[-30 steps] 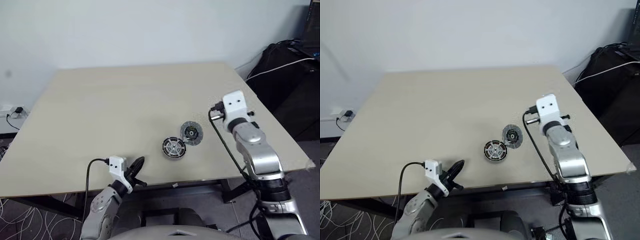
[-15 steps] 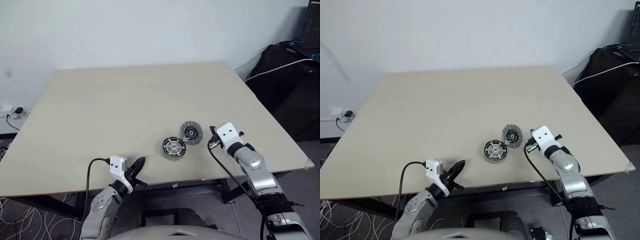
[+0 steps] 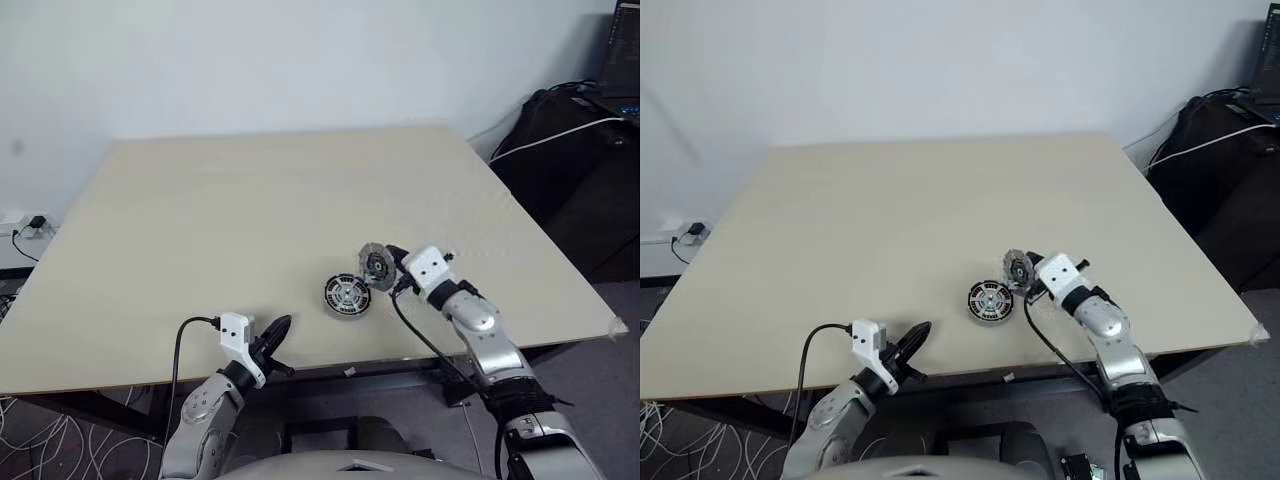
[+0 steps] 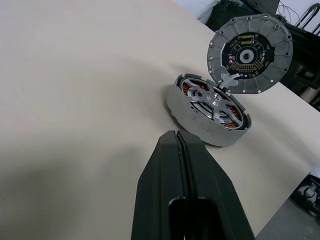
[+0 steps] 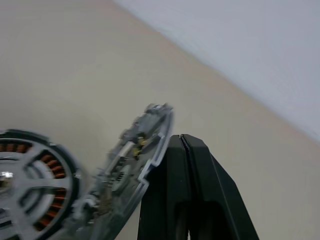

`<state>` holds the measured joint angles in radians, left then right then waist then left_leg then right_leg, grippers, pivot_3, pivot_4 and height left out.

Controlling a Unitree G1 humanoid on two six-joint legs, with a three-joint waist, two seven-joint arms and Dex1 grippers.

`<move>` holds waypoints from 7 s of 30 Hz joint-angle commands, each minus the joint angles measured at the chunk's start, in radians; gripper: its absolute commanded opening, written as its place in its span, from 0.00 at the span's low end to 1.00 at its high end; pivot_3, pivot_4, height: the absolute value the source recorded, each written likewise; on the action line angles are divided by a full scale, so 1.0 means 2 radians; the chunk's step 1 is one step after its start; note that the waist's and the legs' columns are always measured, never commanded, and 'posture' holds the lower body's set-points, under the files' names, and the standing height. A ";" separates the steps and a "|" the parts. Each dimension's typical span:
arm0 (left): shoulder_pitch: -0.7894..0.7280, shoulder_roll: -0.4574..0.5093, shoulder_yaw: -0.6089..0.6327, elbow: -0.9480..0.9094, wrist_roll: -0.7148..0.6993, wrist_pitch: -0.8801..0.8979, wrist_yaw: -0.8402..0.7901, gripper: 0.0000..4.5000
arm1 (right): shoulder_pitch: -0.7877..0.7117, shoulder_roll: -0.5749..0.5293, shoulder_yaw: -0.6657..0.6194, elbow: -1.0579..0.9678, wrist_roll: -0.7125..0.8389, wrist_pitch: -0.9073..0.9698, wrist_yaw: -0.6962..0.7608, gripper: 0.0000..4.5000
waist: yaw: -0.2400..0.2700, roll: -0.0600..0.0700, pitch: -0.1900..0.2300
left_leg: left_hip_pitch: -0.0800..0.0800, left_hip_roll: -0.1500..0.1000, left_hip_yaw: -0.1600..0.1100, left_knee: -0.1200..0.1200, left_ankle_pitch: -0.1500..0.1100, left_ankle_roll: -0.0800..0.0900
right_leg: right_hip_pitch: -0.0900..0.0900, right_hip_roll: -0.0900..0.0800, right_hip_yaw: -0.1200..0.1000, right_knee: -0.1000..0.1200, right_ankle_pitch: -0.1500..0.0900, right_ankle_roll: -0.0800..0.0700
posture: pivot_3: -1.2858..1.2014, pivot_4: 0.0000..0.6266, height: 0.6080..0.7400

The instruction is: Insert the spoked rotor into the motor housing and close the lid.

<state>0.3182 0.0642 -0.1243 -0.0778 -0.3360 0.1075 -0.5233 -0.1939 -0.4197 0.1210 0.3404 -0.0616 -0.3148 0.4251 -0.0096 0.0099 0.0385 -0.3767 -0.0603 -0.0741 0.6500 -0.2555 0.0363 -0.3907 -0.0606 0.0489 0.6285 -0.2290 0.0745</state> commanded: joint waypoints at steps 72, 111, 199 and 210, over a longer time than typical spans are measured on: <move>-0.007 -0.006 0.013 -0.014 -0.012 0.000 0.008 0.00 | -0.112 -0.010 0.047 0.068 0.071 0.129 0.293 0.99 | 0.000 -0.001 -0.005 | 0.005 0.000 0.000 0.001 0.000 0.000 | 0.005 0.000 -0.001 0.000 0.000 0.002 | 0.52 0.00 1.00; 0.008 -0.008 0.015 -0.027 -0.013 -0.007 0.019 0.00 | -0.121 0.025 0.046 0.089 0.075 0.231 0.327 0.73 | -0.001 -0.001 -0.005 | 0.005 0.000 -0.001 0.000 0.000 -0.001 | 0.005 0.000 -0.001 0.000 0.001 -0.001 | 0.52 0.00 1.00; 0.002 -0.013 0.016 -0.005 -0.016 -0.011 0.007 0.00 | -0.035 -0.017 0.121 -0.092 0.015 0.429 0.170 0.73 | 0.001 -0.002 -0.008 | 0.006 0.001 -0.002 -0.002 -0.003 -0.003 | 0.006 -0.004 -0.003 -0.001 -0.004 0.002 | 0.52 0.00 1.00; -0.012 -0.006 0.012 -0.007 -0.009 -0.011 0.002 0.00 | -0.036 -0.022 0.127 -0.091 0.016 0.427 0.170 0.73 | 0.001 -0.002 -0.007 | 0.006 0.000 -0.002 -0.002 -0.003 -0.003 | 0.006 -0.004 -0.003 -0.001 -0.004 0.002 | 0.52 0.00 1.00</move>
<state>0.3286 0.0481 -0.0903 -0.0786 -0.3554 0.1003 -0.5051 -0.2933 -0.4367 0.3362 0.1082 0.0180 0.5047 0.7666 -0.0079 0.0050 0.0238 -0.3653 -0.0593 -0.0785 0.6471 -0.2611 0.0296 -0.3783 -0.0691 0.0421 0.6260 -0.2367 0.0791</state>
